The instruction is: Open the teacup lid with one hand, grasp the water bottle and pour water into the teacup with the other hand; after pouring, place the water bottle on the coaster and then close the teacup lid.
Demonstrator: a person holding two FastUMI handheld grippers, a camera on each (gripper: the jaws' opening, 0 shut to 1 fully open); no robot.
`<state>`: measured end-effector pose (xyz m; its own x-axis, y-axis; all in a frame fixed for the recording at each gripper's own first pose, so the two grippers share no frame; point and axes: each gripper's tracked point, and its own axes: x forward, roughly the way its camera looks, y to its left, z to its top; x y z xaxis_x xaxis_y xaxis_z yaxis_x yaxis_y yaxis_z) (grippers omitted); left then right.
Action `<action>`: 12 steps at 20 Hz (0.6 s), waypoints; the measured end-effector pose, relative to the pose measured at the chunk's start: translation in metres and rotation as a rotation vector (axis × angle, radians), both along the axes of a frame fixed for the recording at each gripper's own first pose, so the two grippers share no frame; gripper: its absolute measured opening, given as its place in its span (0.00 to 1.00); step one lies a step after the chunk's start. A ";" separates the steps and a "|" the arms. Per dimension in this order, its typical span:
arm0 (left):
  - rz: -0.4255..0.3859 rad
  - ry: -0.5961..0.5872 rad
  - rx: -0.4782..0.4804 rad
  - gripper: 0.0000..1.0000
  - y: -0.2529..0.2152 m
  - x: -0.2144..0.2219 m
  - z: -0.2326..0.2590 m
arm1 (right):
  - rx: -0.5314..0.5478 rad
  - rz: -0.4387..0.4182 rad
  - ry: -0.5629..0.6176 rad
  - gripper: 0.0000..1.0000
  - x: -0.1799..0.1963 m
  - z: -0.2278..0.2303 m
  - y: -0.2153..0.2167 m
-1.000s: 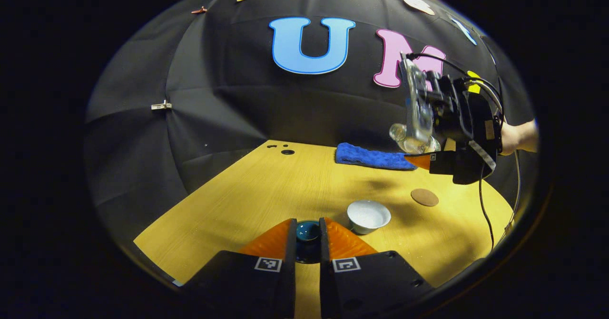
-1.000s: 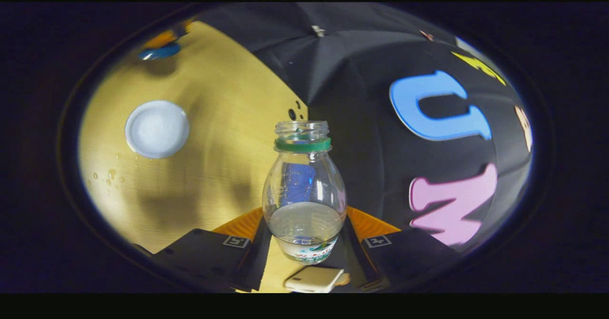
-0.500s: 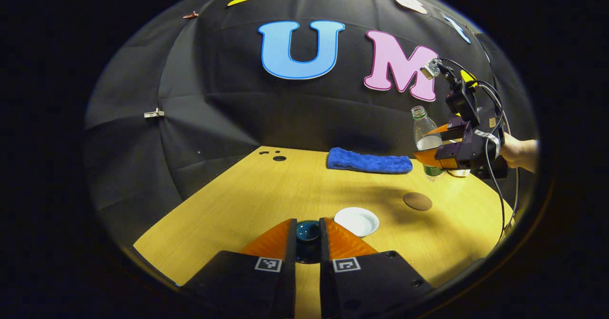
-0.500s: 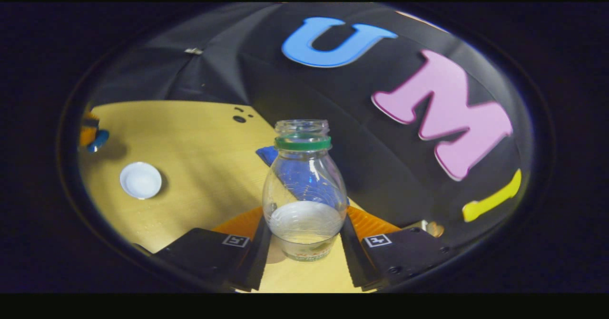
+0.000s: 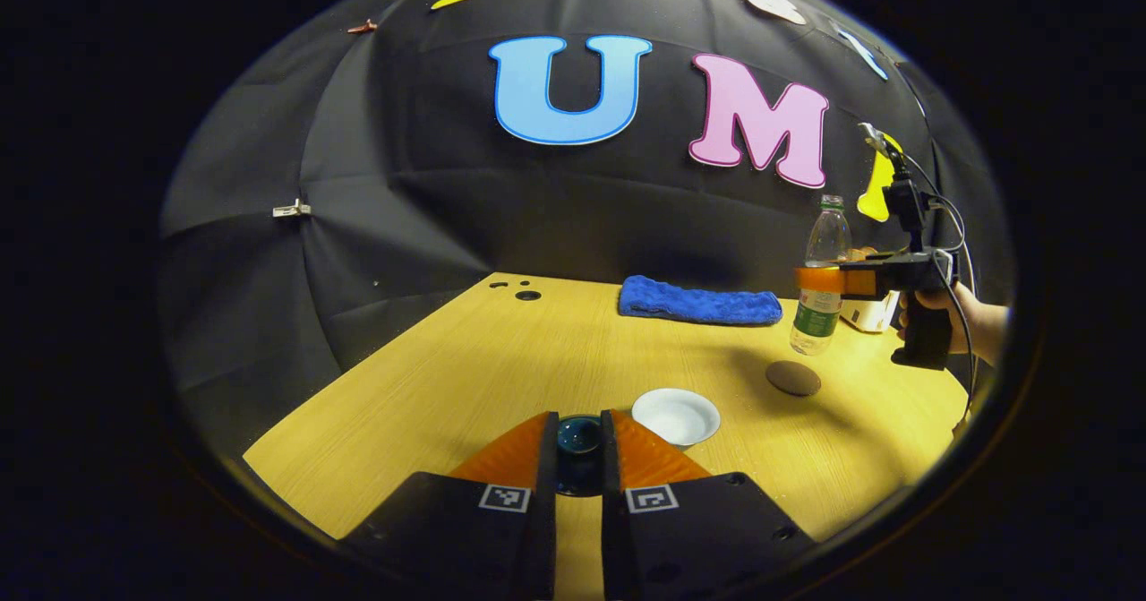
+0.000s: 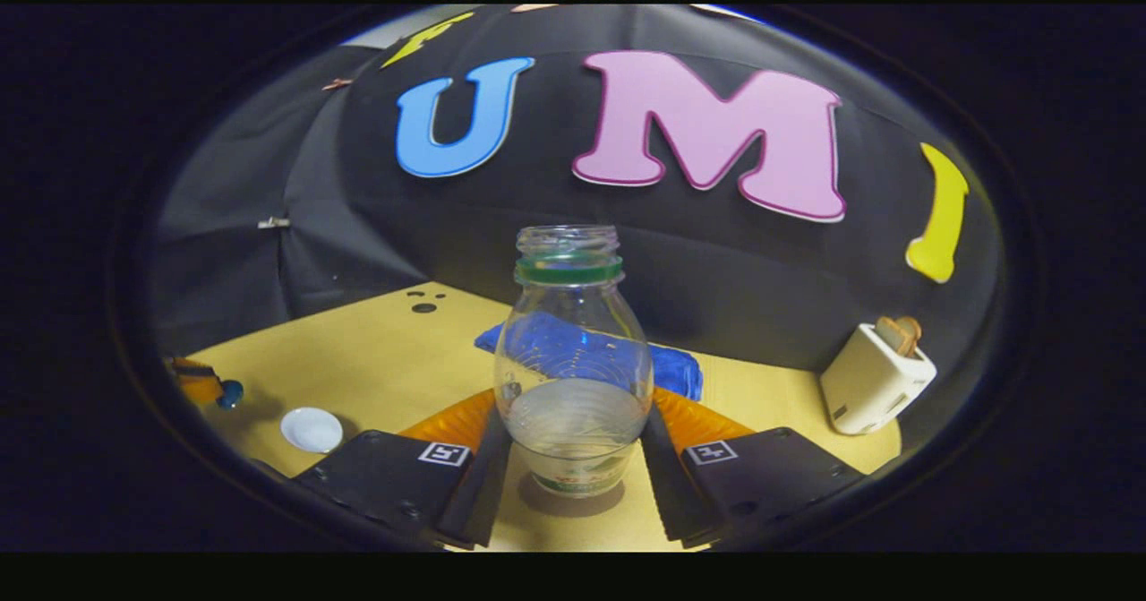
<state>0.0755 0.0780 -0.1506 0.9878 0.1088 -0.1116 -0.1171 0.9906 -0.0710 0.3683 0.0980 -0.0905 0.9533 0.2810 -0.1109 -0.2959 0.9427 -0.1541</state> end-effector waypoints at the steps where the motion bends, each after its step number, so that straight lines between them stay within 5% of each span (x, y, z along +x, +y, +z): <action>1: -0.004 0.000 0.003 0.24 -0.003 0.001 -0.001 | 0.016 -0.018 0.006 0.72 0.004 -0.006 -0.003; 12: -0.041 -0.025 0.020 0.24 -0.037 0.007 0.008 | 0.097 -0.033 0.049 0.76 0.008 -0.051 -0.015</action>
